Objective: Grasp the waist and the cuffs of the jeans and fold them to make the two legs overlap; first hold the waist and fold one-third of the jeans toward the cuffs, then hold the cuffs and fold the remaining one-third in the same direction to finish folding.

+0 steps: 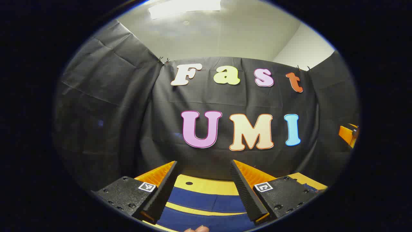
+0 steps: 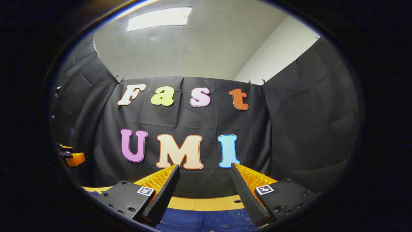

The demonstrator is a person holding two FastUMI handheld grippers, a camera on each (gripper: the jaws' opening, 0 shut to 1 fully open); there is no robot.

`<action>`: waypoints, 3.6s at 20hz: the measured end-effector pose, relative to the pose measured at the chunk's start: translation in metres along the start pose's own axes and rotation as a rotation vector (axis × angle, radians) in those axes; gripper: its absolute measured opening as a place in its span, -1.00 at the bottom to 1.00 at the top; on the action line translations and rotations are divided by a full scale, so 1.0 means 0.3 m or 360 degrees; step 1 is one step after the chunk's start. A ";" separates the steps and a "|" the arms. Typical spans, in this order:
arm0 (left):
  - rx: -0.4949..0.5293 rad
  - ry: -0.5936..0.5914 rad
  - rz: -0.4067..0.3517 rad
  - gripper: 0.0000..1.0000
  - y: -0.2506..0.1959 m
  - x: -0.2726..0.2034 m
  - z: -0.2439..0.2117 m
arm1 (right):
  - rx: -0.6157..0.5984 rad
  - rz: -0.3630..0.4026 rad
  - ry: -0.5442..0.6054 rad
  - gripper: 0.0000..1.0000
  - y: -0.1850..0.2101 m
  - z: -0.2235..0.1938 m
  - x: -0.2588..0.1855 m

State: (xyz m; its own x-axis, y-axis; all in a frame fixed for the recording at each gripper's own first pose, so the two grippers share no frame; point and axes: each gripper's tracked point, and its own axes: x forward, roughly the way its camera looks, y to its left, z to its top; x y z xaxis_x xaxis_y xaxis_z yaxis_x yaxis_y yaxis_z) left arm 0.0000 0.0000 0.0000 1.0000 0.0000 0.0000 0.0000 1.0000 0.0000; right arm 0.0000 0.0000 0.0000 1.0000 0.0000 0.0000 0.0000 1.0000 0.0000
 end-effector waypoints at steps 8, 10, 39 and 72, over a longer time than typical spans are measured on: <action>0.0023 0.0011 0.0008 0.89 0.011 -0.016 -0.003 | -0.0024 0.0044 -0.0023 1.00 0.029 0.016 -0.012; 0.0027 0.0017 0.0011 0.86 0.020 -0.018 -0.010 | -0.0026 0.0056 -0.0016 1.00 0.045 0.016 -0.010; 0.1510 0.0957 -0.0772 0.91 0.496 -0.263 -0.943 | -0.0284 -0.0003 0.0257 0.96 0.210 -0.288 -0.137; 0.1983 0.1686 -0.1564 -0.92 0.634 -0.291 -1.371 | -0.0475 -0.0217 0.0457 1.00 0.013 -0.468 -0.223</action>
State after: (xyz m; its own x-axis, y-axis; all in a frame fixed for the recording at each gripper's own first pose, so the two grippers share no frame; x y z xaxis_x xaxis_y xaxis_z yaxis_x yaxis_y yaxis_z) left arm -0.0872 0.1902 -0.4114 0.2366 -0.0032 -0.9716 0.9686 0.0793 0.2356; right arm -0.0670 0.0038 -0.1403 0.9503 -0.1742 -0.2581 0.0898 0.9469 -0.3086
